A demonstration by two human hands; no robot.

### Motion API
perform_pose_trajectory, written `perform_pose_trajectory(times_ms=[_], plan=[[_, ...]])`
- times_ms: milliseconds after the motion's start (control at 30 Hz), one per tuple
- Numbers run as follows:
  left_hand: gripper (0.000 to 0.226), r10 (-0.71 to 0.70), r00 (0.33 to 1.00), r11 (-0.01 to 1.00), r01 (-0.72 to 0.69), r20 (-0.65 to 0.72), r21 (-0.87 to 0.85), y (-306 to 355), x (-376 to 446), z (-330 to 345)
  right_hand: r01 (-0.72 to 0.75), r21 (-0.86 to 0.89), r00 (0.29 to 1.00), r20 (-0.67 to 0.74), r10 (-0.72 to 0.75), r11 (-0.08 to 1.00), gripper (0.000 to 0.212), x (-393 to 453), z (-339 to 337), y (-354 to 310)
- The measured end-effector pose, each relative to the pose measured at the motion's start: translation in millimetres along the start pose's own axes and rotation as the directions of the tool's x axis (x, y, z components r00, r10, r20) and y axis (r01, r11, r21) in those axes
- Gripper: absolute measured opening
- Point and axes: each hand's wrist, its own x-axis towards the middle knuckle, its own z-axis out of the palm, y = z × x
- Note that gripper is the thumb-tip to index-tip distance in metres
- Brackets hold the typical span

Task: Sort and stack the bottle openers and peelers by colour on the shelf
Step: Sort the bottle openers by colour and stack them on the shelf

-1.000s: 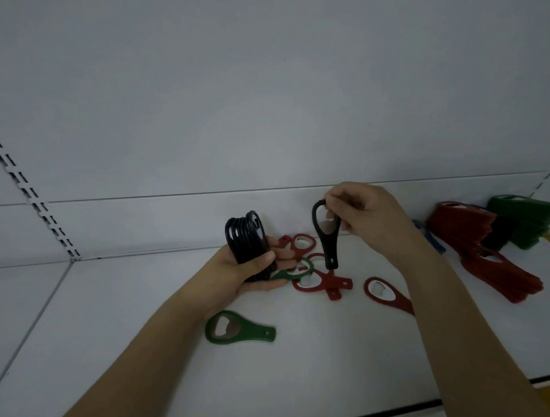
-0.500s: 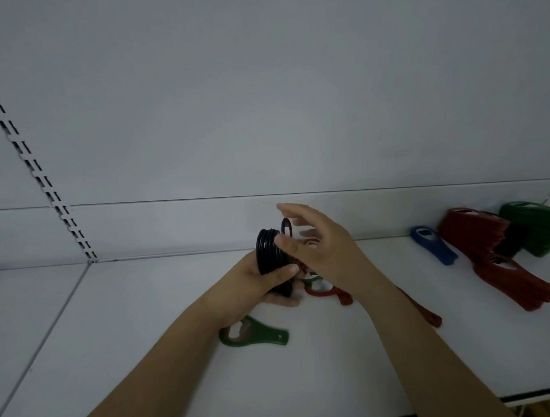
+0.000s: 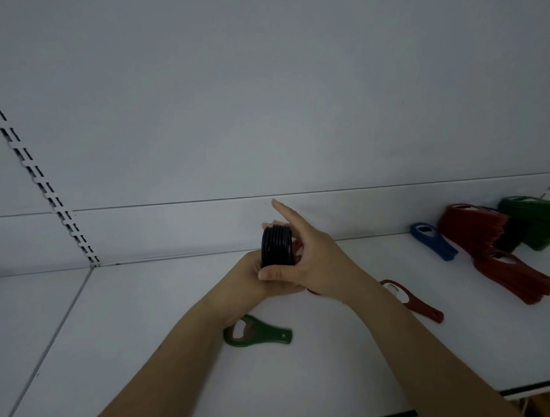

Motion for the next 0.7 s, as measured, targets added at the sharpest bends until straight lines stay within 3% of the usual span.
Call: perform_pose_trajectory(times_ms=[133, 200, 333, 467, 700], plan=[[0.030, 0.010, 1.000, 1.000, -0.009, -0.018, 0.018, 2.8, 0.4, 0.7, 0.134, 0.050, 0.986, -0.110, -0.127, 0.990, 0.058, 0.8, 6.1, -6.2], [0.028, -0.013, 1.000, 0.999, 0.013, -0.006, -0.031, 3.7, 1.1, 0.4, 0.190, 0.036, 0.971, -0.156, -0.182, 0.981, 0.044, -1.5, 6.2, -10.5], [0.019, -0.044, 0.997, 0.999, 0.045, 0.069, -0.018, 5.3, -1.4, -0.1, 0.178, 0.200, 0.975, -0.169, -0.145, 0.963, 0.042, -4.6, -0.5, -12.4], [0.027, -0.052, 0.995, 0.998, 0.050, 0.089, 0.026, 1.3, -2.2, 1.3, 0.014, 0.166, 0.996, -0.084, 0.000, 0.986, 0.068, -6.6, -1.7, -3.8], [0.007, -0.114, 0.980, 0.991, 0.101, 0.161, 0.086, 21.9, 3.7, 14.4, 0.014, 0.292, 0.974, -0.219, 0.053, 0.956, 0.033, -26.4, -15.5, -1.3]])
